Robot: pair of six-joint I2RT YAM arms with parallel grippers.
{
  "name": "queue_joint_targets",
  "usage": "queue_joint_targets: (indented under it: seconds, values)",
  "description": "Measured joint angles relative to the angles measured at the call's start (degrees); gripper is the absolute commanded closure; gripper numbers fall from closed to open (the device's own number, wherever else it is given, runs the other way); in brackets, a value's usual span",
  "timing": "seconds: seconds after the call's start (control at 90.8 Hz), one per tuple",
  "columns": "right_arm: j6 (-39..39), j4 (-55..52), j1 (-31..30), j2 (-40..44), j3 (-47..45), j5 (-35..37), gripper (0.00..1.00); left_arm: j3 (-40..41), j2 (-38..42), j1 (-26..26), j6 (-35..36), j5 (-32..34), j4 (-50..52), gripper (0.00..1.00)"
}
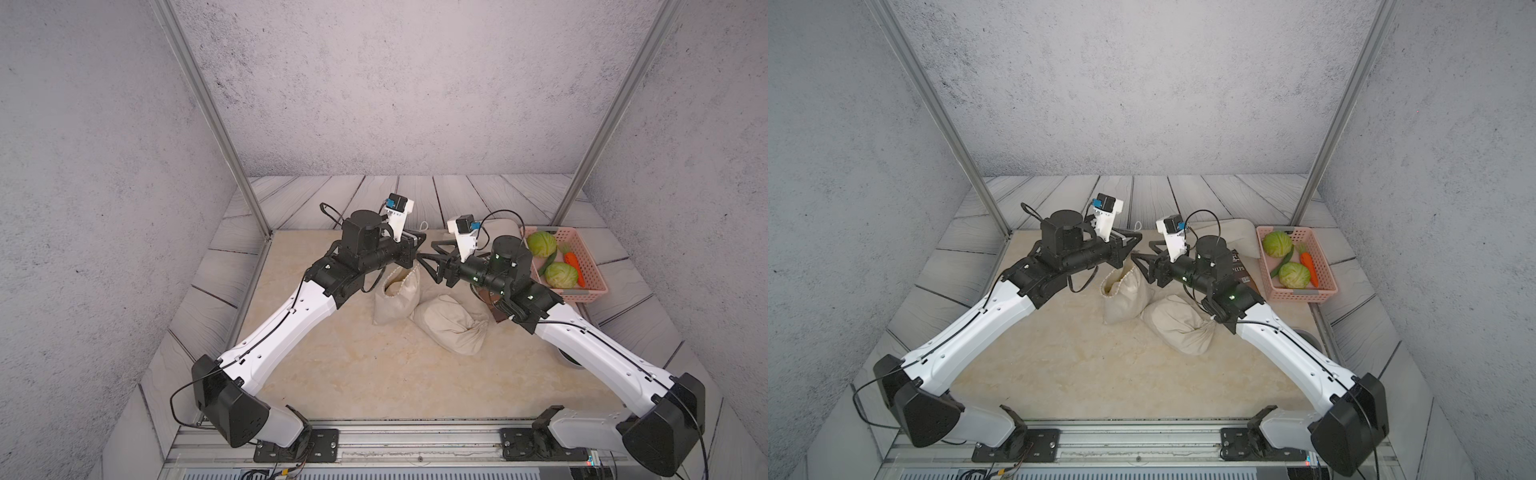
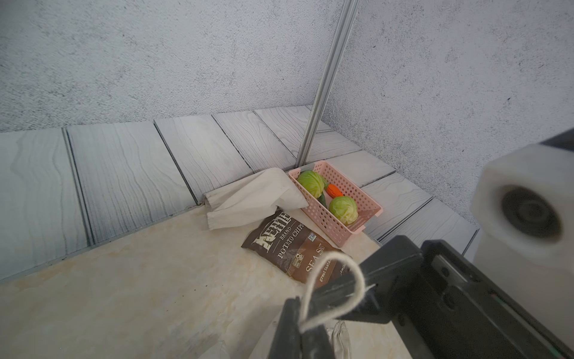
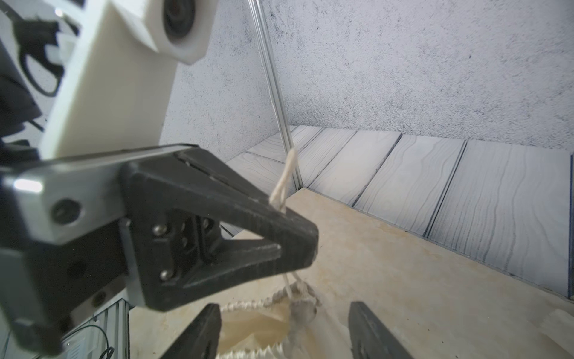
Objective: Close the soil bag
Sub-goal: Adjust the soil bag at the center of the board, then frap the soil bag at the center of the board.
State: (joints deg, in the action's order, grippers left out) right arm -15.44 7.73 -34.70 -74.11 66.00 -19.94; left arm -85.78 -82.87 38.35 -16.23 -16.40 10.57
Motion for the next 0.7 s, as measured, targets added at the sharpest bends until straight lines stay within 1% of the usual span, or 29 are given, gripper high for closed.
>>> queue_joint_targets:
  seconds: [0.209,0.33,0.473,0.616,0.705]
  values:
    - [-1.5,4.0,0.0,-5.8,1.3,0.8,0.65,-0.3,0.3,0.0,-1.7,-0.8,0.0,1.00]
    - [-2.3,5.0,-0.2,-9.2,1.9,0.1,0.72,-1.2,0.3,-0.5,-2.1,-0.1,0.7,1.00]
    - [-2.0,4.5,-0.3,-12.9,0.9,1.5,0.75,-6.0,0.3,-4.0,-3.2,-0.1,4.9,1.00]
    - [-0.6,4.6,-0.5,-15.7,-2.8,3.9,0.76,-16.1,0.1,-9.3,-3.7,-0.4,11.9,1.00]
    - [0.3,1.8,-0.6,-16.5,-4.5,5.4,0.76,-21.3,0.1,-11.4,-3.6,-0.1,14.6,1.00]
